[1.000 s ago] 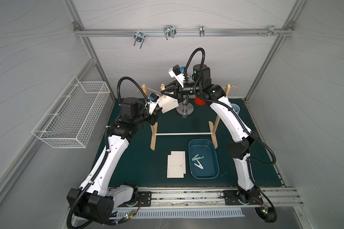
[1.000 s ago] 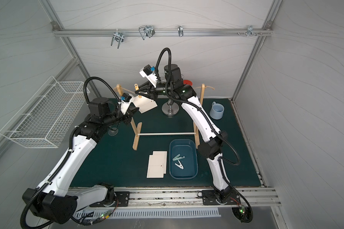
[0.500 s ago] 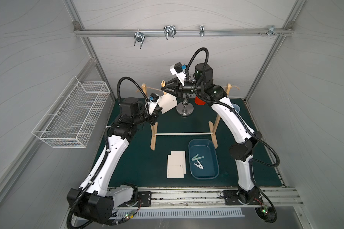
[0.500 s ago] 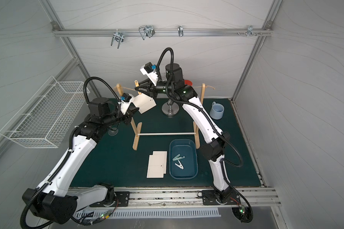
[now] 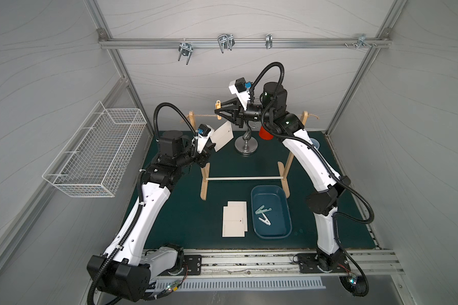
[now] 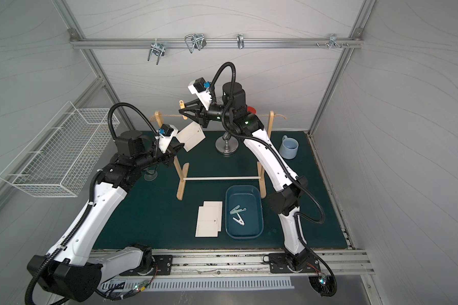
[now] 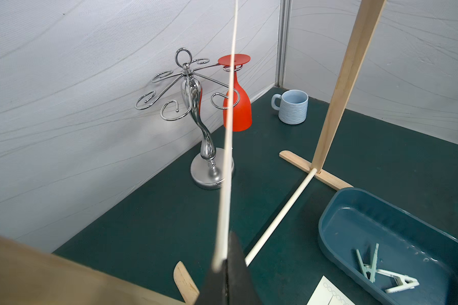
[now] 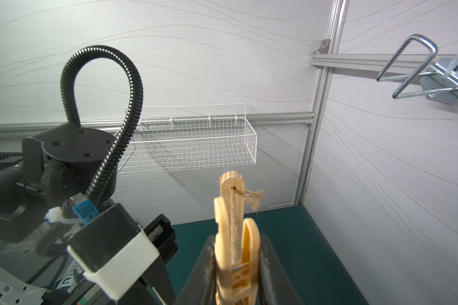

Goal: Remove the postcards from the strings
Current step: Remove the clamp from the clothesline.

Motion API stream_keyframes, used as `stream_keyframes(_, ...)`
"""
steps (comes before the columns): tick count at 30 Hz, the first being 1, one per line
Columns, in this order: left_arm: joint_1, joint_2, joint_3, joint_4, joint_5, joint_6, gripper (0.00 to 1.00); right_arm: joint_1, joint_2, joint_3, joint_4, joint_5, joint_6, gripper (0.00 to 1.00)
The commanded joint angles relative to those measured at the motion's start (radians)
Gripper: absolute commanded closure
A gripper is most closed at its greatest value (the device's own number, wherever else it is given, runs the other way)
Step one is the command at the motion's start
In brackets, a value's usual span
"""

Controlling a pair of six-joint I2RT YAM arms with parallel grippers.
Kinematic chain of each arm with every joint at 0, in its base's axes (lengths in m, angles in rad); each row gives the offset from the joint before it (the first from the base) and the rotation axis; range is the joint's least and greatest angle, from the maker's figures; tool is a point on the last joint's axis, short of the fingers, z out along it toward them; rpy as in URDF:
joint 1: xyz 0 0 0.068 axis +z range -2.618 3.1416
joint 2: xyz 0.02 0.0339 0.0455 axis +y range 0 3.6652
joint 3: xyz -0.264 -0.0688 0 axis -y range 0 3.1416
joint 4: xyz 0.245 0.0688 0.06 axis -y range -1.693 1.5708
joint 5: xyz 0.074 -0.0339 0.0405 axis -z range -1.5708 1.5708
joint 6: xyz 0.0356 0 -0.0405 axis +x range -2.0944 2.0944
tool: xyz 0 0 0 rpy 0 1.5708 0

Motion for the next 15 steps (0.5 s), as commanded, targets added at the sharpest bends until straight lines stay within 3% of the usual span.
stream_keyframes(1, 0.004, -0.021, -0.004, 0.015, 0.02, -0.01, 1.0, 0.009, -0.068, -0.015, 0.066, 0.01, 0.01, 1.0)
stream_keyframes(15, 0.004, -0.038, -0.022, 0.017, 0.016, -0.053, 1.0, 0.006, -0.202, -0.156, 0.115, 0.068, -0.007, 1.0)
